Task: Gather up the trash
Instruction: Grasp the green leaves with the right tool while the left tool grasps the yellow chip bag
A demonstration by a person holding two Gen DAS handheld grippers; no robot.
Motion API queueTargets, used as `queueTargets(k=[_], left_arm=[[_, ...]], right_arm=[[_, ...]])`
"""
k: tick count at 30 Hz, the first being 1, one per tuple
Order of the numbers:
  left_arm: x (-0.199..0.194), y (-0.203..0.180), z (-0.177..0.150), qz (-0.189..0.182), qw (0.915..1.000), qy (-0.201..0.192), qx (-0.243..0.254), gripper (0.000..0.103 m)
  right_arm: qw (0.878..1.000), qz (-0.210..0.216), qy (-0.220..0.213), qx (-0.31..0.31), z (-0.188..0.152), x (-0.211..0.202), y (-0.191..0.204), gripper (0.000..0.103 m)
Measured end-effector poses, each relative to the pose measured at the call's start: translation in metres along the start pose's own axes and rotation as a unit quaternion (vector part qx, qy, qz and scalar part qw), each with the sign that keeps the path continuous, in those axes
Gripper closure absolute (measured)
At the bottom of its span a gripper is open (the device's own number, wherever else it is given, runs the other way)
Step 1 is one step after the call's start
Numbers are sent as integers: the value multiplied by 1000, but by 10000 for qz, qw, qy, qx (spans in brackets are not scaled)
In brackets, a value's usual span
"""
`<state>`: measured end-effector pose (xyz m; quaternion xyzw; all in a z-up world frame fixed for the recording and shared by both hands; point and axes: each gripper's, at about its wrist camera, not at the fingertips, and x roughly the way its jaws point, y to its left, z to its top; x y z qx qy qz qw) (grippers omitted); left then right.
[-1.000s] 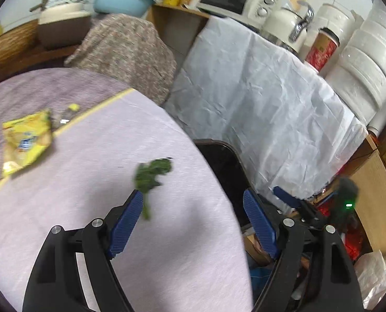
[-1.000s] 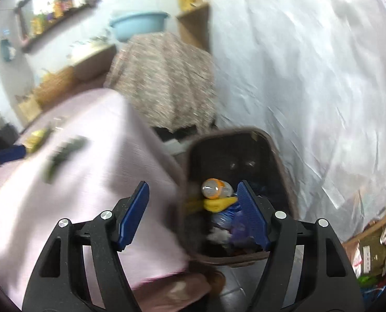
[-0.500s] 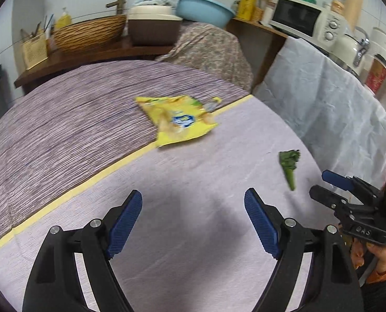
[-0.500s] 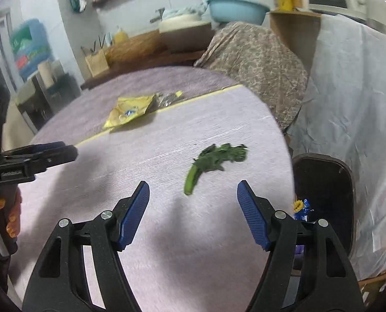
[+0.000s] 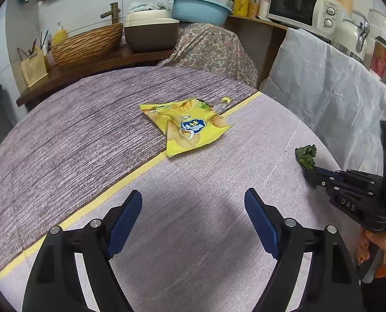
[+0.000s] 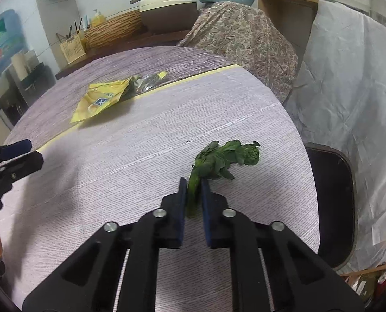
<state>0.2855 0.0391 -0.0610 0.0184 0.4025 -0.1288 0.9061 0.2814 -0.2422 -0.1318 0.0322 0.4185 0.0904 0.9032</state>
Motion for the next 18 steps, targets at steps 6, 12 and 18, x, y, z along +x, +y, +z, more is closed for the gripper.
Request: queueTargets(k=[6, 12, 18], left_arm=[[23, -19, 17, 242, 9992, -44, 329, 23], [49, -46, 35, 723, 9935, -84, 876, 28], [67, -51, 48, 986, 9909, -18, 917, 46]], right_arm=[[9995, 46, -298, 58, 0, -15, -5, 95], [9988, 117, -472, -79, -5, -32, -4, 95], [9979, 107, -586, -247, -12, -44, -1, 95]])
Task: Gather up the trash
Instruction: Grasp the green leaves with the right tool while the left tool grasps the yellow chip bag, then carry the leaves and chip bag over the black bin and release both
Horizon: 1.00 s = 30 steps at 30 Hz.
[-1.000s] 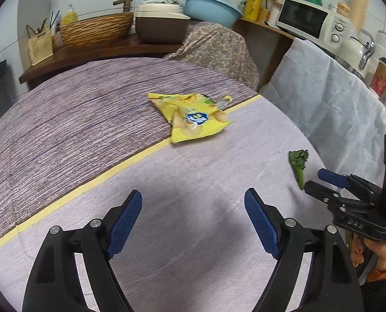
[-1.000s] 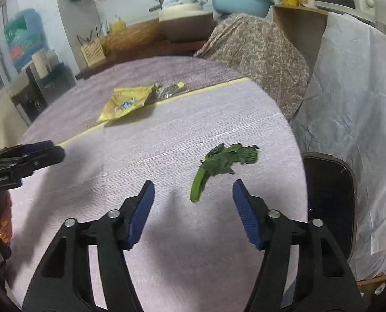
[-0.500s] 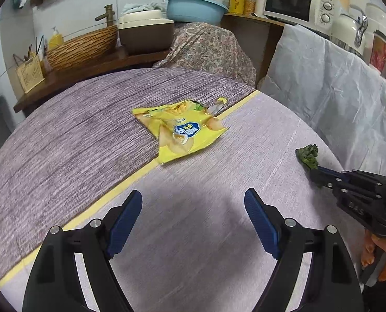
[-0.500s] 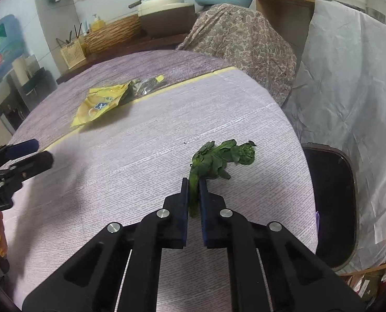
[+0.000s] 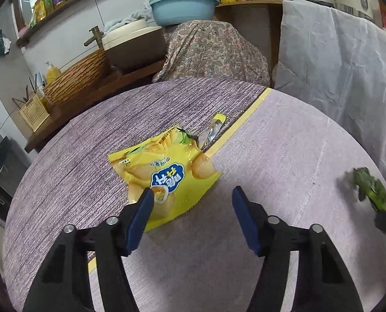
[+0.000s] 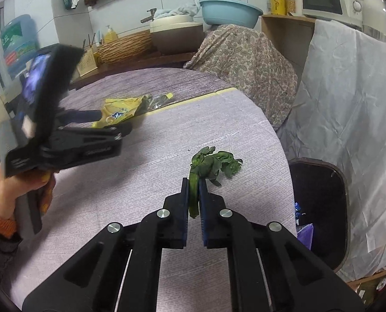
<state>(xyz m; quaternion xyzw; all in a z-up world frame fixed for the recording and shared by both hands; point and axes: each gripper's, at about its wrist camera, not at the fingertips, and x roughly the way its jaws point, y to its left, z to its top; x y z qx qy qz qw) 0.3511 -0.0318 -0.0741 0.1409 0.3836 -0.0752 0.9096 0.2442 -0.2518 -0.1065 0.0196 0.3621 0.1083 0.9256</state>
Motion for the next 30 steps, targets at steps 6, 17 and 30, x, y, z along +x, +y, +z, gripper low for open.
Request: queueTargets(k=[6, 17, 30], left_arm=[[11, -6, 4, 7, 9999, 115, 32, 80], [-18, -12, -4, -213, 9994, -284, 2, 100], [-101, -2, -20, -1542, 9819, -928, -590, 100]], right_arm=[[9998, 9, -125, -135, -2, -11, 5, 95], [9988, 64, -422, -220, -9, -27, 9, 95], [9968, 125, -784, -119, -23, -62, -4, 95]])
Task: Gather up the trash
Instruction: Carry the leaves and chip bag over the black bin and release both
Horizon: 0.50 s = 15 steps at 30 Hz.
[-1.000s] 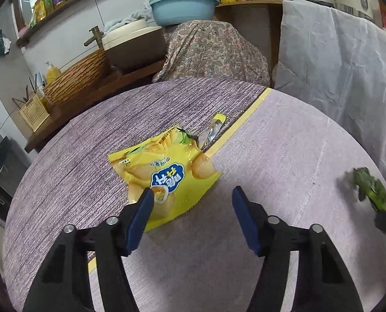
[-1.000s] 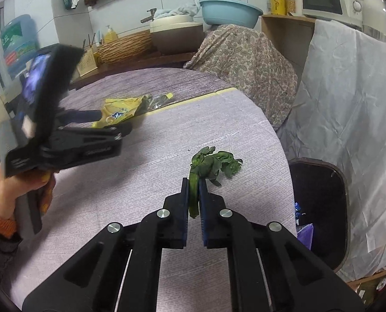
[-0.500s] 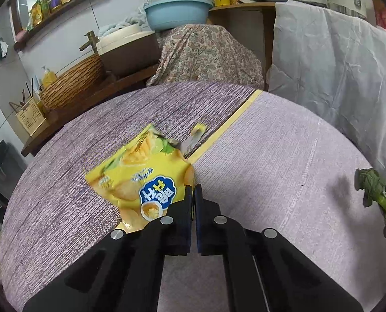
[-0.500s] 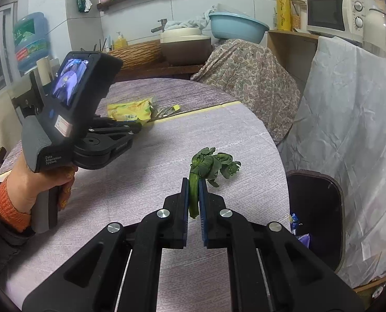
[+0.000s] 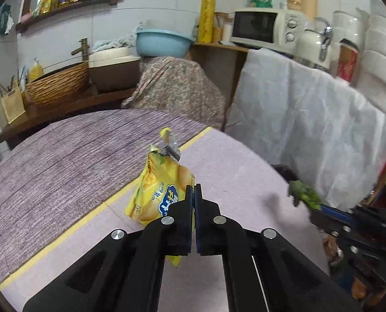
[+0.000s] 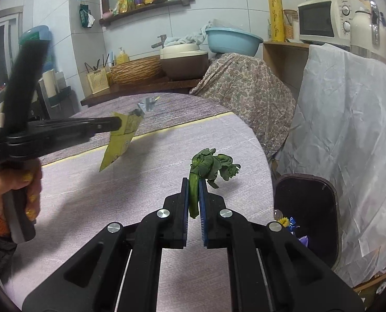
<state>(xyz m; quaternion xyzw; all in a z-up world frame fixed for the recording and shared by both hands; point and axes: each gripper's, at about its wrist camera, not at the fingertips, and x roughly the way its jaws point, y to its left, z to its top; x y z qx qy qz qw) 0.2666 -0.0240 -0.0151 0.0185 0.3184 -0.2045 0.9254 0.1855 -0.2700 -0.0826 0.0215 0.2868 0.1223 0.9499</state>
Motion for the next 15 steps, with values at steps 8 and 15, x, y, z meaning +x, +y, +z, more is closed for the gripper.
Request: queueTargets(k=[8, 15], left_arm=[[-18, -46, 17, -832, 9963, -166, 110, 100], [8, -114, 41, -1469, 9883, -31, 403, 100]], right_arm=[[9993, -221, -237, 206, -3, -27, -26, 95], [9944, -801, -289, 627, -13, -47, -90, 95]])
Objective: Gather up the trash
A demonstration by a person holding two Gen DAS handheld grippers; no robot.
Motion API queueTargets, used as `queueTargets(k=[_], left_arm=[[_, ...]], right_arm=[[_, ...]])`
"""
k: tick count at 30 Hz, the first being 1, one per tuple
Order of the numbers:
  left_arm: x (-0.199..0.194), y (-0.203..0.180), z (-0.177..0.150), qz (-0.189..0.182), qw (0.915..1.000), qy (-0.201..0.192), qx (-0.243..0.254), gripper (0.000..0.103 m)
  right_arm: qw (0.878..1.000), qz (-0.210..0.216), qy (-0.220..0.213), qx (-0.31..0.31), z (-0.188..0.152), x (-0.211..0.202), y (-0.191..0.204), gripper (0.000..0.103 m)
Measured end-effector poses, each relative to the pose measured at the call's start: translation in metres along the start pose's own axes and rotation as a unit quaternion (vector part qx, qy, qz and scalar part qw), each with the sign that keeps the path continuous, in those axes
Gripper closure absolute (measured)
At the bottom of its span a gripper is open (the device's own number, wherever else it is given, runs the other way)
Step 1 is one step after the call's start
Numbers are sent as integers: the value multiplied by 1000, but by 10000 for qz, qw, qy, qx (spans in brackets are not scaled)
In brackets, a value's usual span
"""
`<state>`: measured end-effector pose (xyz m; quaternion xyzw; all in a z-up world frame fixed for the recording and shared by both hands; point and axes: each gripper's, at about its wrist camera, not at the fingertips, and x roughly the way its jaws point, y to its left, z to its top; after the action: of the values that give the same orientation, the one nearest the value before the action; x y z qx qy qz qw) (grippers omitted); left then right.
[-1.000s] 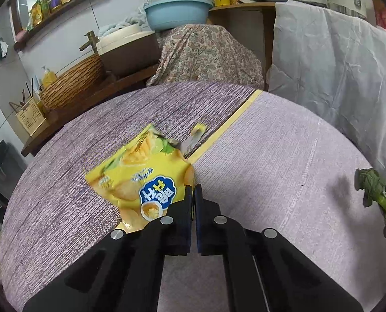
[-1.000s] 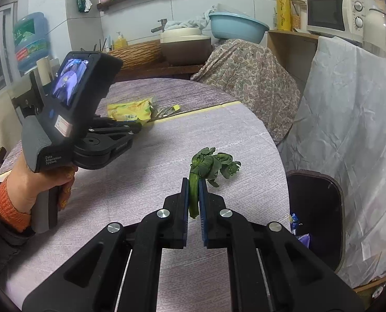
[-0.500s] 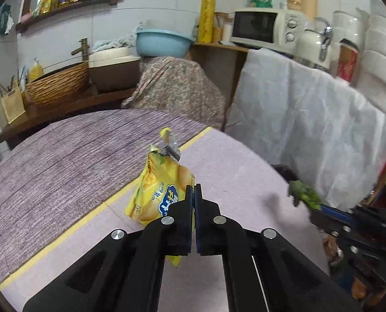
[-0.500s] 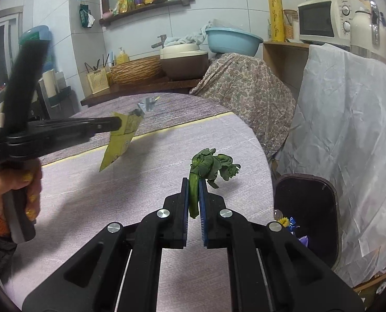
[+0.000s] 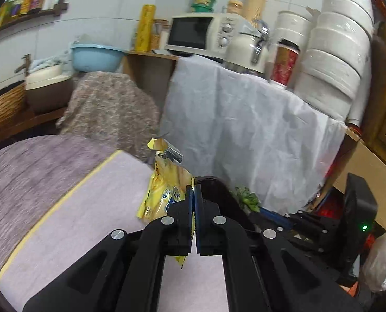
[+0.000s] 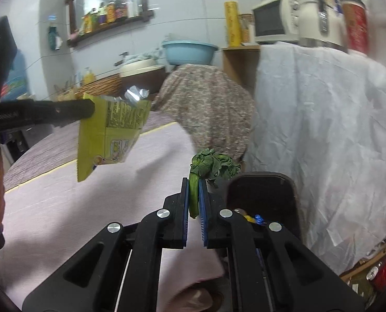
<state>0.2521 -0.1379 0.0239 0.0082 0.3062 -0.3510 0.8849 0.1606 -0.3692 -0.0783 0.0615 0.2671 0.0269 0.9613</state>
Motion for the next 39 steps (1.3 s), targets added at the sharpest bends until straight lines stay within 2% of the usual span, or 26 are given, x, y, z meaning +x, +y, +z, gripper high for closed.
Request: queueTargets(k=[4, 9, 16, 22, 24, 25, 26, 28, 29, 32, 35, 37, 39], left_arm=[[47, -38, 8, -319, 9987, 325, 210, 100], [108, -65, 2, -444, 9949, 867, 245, 100], [186, -72, -26, -212, 9850, 1710, 82, 100], [212, -69, -36, -34, 9797, 2003, 34, 100], [216, -68, -37, -58, 9785, 2061, -30, 95], [215, -66, -38, -43, 9787, 2054, -35, 83], [214, -66, -37, -15, 9796, 2011, -24, 64], [211, -66, -36, 81, 9826, 1855, -11, 42], [208, -65, -35, 83, 9840, 1778, -47, 40], [199, -62, -29, -66, 9853, 1698, -157, 38], [186, -62, -26, -42, 9885, 1504, -171, 30], [175, -62, -24, -39, 9907, 1356, -145, 29], [166, -63, -24, -35, 9920, 1258, -115, 28]], right_arm=[[9989, -338, 127, 304, -9, 6, -45, 95], [9951, -507, 502, 689, -26, 30, -90, 95], [9871, -556, 1126, 989, -59, 84, -118, 95], [9813, -607, 1297, 1284, -81, 116, -136, 94], [9793, -659, 1364, 1344, -88, 123, -139, 92], [9787, -657, 1374, 1377, -90, 125, -140, 89], [9780, -648, 1382, 1419, -93, 127, -142, 85], [9776, -669, 1381, 1441, -97, 128, -142, 60], [9779, -674, 1333, 1463, -99, 127, -143, 56], [9776, -710, 1308, 1491, -104, 123, -143, 55], [9766, -772, 1251, 1567, -107, 113, -144, 45], [9774, -831, 1186, 1541, -107, 106, -140, 31], [9778, -949, 1131, 1486, -104, 97, -134, 21]])
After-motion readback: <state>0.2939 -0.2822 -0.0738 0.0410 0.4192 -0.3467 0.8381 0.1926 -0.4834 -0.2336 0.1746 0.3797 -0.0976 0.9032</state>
